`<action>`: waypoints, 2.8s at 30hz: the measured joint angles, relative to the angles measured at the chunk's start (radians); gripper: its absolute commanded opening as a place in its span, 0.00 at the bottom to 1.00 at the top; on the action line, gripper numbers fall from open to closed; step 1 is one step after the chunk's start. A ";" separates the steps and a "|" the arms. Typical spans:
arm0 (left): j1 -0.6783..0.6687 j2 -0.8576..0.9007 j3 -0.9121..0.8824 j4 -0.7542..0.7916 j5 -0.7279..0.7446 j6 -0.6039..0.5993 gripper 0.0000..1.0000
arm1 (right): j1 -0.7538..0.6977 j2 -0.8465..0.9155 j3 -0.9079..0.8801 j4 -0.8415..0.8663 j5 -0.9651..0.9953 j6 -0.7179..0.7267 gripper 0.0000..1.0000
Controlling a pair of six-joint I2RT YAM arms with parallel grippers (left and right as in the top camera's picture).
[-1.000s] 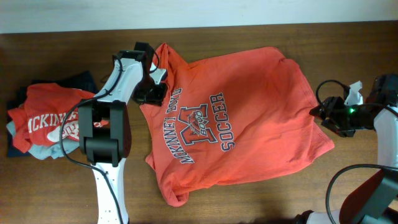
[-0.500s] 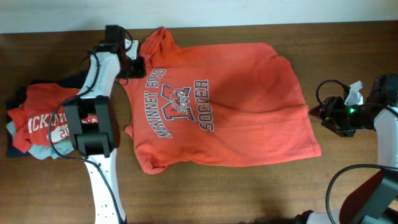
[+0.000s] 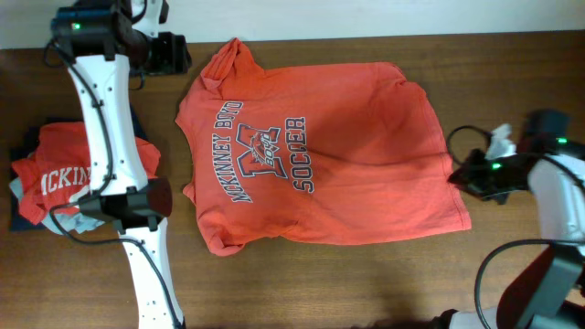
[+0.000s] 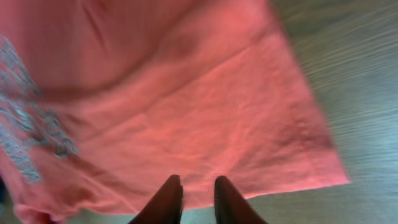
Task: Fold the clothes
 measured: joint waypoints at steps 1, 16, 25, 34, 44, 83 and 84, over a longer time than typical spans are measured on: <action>0.000 -0.017 0.001 0.000 0.001 0.000 0.71 | 0.029 0.014 -0.021 0.023 0.021 0.013 0.12; 0.000 -0.867 -0.579 0.002 -0.269 -0.048 0.87 | 0.101 0.184 -0.175 0.197 0.165 0.232 0.04; 0.000 -0.949 -1.209 0.025 -0.282 -0.118 0.87 | -0.141 0.196 -0.143 0.193 0.237 0.335 0.11; 0.001 -0.944 -1.721 0.257 -0.069 -0.140 0.87 | -0.164 0.210 -0.114 0.177 0.108 0.239 0.50; -0.090 -0.945 -2.243 0.596 0.207 -0.214 0.72 | -0.164 0.088 -0.063 0.128 0.030 0.228 0.57; -0.036 -0.932 -1.908 0.428 -0.146 -0.263 0.25 | -0.164 -0.054 -0.043 0.083 -0.008 0.191 0.58; -0.036 -0.933 -1.908 0.408 -0.126 -0.251 0.26 | -0.164 -0.054 -0.043 0.082 -0.008 0.188 0.58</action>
